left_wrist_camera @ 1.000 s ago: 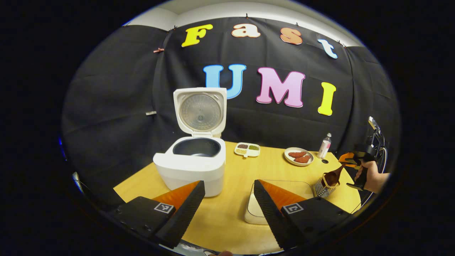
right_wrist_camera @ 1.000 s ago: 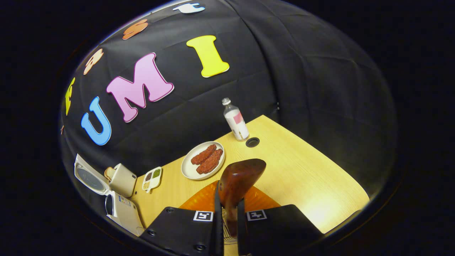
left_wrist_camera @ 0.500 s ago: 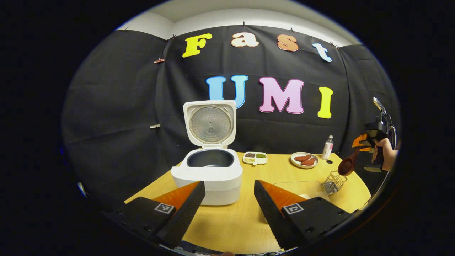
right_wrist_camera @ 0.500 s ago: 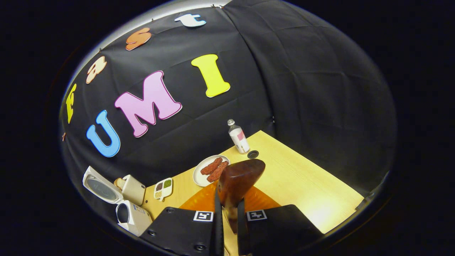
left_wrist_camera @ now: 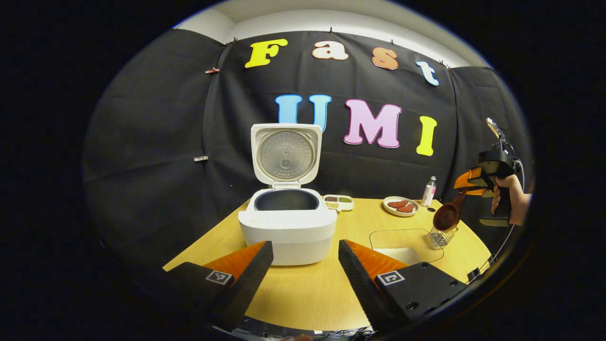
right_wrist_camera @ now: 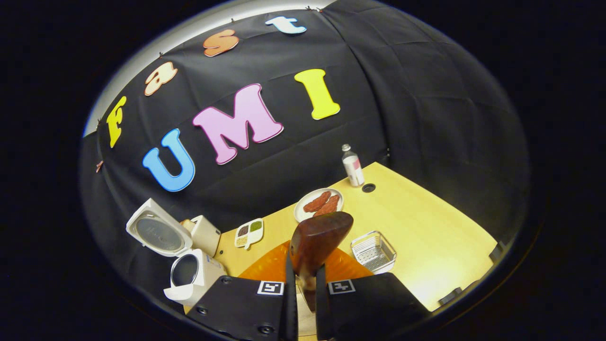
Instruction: Close the left gripper, press the button to open the rice cooker; take a wooden spoon from the chopstick holder with the right hand, scoop a spoonful of rice and pour it into the rice cooker, then put the wooden spoon back into the chopstick holder.
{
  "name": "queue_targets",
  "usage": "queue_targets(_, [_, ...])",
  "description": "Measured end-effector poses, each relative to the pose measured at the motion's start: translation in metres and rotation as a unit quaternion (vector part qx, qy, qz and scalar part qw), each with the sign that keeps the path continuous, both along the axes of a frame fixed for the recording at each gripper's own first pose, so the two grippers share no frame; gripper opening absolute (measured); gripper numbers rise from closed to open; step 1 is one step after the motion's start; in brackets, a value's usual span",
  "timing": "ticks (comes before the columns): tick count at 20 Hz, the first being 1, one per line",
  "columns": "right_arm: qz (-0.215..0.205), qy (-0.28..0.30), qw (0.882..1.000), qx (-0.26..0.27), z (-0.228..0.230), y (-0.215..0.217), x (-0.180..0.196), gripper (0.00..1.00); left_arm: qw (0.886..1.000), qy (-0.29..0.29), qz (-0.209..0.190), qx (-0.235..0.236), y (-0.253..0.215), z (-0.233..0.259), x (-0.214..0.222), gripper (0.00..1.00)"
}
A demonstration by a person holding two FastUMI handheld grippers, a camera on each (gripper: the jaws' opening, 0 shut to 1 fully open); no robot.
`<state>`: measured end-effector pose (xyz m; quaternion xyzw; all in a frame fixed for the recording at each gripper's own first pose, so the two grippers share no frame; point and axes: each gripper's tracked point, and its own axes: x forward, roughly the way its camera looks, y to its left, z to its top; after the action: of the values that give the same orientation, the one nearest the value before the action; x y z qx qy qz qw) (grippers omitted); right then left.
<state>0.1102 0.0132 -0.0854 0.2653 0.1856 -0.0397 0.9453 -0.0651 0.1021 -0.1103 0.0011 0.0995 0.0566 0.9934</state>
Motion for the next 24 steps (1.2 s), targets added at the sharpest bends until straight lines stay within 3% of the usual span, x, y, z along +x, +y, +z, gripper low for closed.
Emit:
queue_targets(4, [0.041,0.012,0.999,-0.001,-0.028,0.05,-0.006,0.19,1.0,-0.001,-0.024,0.012,0.008,-0.005,0.005,0.95])
queue_targets(9, [0.032,0.032,0.998,-0.034,-0.081,0.064,-0.004,0.19,0.998,0.011,-0.056,0.005,0.012,-0.018,0.019,0.95])
queue_targets(13, [0.024,0.05,0.995,-0.088,-0.113,0.064,0.0,0.19,0.998,0.021,-0.058,-0.002,0.022,-0.03,0.017,0.95])
queue_targets(14, [0.024,0.049,0.995,-0.088,-0.116,0.069,0.0,0.14,0.998,0.025,-0.058,-0.008,0.024,-0.033,0.015,0.95])
queue_targets(15, [0.028,0.048,0.995,-0.084,-0.119,0.078,-0.002,0.19,0.998,0.028,-0.056,-0.01,0.026,-0.037,0.014,0.96])
queue_targets(18, [0.047,0.051,0.995,-0.066,-0.129,0.109,-0.015,0.2,0.998,0.03,-0.048,-0.03,0.032,-0.037,0.013,0.95])
queue_targets(21, [0.076,0.05,0.992,-0.084,-0.124,0.134,-0.031,0.19,0.998,0.023,-0.041,-0.05,0.036,-0.032,0.016,0.95])
queue_targets(24, [0.085,0.072,0.993,-0.044,-0.124,0.157,-0.039,0.19,0.998,0.022,-0.038,-0.047,0.044,-0.034,0.017,0.95])
